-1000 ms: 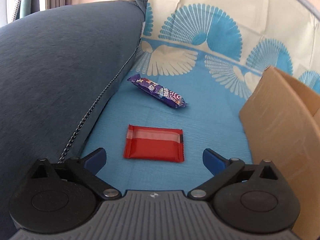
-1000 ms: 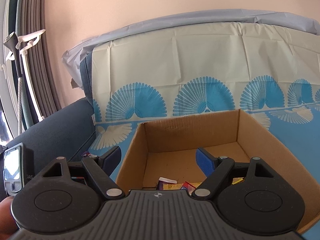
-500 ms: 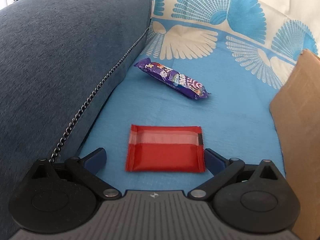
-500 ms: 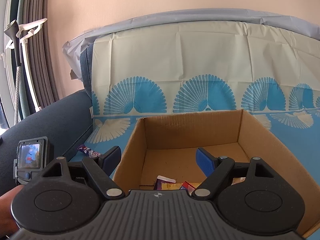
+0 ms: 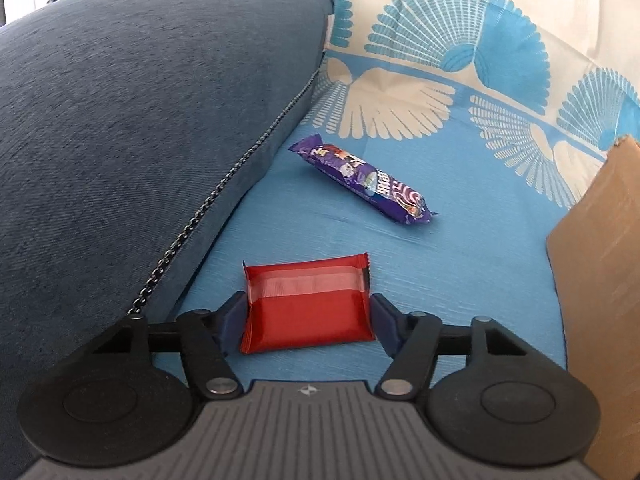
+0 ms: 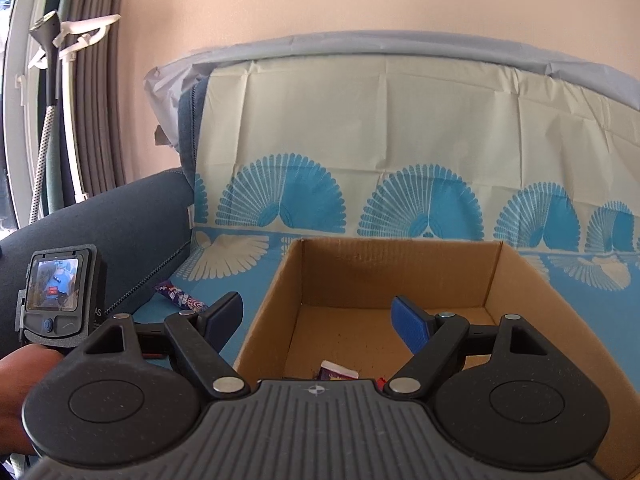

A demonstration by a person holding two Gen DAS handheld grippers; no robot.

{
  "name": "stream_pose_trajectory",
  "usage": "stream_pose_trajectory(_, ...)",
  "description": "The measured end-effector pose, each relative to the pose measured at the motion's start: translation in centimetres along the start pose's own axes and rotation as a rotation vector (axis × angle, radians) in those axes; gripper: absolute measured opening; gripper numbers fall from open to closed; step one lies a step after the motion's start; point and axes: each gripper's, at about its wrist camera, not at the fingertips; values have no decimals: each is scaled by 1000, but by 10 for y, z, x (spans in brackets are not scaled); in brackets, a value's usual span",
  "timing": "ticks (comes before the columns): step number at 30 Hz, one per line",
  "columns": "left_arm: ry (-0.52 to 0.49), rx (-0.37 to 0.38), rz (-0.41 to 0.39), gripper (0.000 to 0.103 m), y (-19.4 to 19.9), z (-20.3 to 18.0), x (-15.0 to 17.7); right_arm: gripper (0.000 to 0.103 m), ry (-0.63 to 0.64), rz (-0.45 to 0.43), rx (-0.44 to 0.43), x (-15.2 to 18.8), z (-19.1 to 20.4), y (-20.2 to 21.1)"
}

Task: Organize snacks
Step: 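Grasp the red packet with the left gripper while the right grasps the purple candy bar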

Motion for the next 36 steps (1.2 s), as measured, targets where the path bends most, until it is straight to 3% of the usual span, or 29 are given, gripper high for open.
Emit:
stream_pose_trajectory(2,20,-4,2,68,2,2,-1,81,2,-5,-11,-3,-2,1)
stream_pose_trajectory(3,29,-6,3,66,3,4,-1,74,-1,-2,-22,-5,-3,-1)
stream_pose_trajectory(6,85,-21,3,64,4,12,-3,39,-17,26,-69,-19,-5,-12)
stream_pose_trajectory(7,106,-23,3,63,5,15,-4,31,-28,31,-88,-27,-5,-19)
stream_pose_trajectory(8,128,-28,0,62,6,18,-5,29,-30,32,-101,-37,-3,-25)
stream_pose_trajectory(12,212,-43,5,60,6,29,-9,31,-23,65,-173,-81,13,-64)
stream_pose_trajectory(16,258,-35,19,60,6,34,-11,54,-11,171,-306,-116,45,-123)
stream_pose_trajectory(20,303,-28,36,60,11,42,-11,61,46,259,-368,-123,86,-180)
stream_pose_trajectory(22,321,-28,45,60,14,43,-12,72,91,298,-402,-119,106,-206)
stream_pose_trajectory(24,336,-24,58,60,15,45,-13,77,168,332,-420,-113,125,-232)
stream_pose_trajectory(33,355,-15,100,60,17,50,-18,80,251,493,-483,-72,161,-316)
stream_pose_trajectory(35,357,-17,106,60,18,51,-18,77,253,521,-481,-64,164,-321)
stream_pose_trajectory(36,360,-19,109,60,18,51,-19,70,257,524,-486,-62,166,-321)
Point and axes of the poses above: each gripper's, at about its wrist camera, not at the fingertips, and y roughly against the way its jaws point, z to its left, x to its underside, and after that the axes turned 14 degrees about y, right-handed
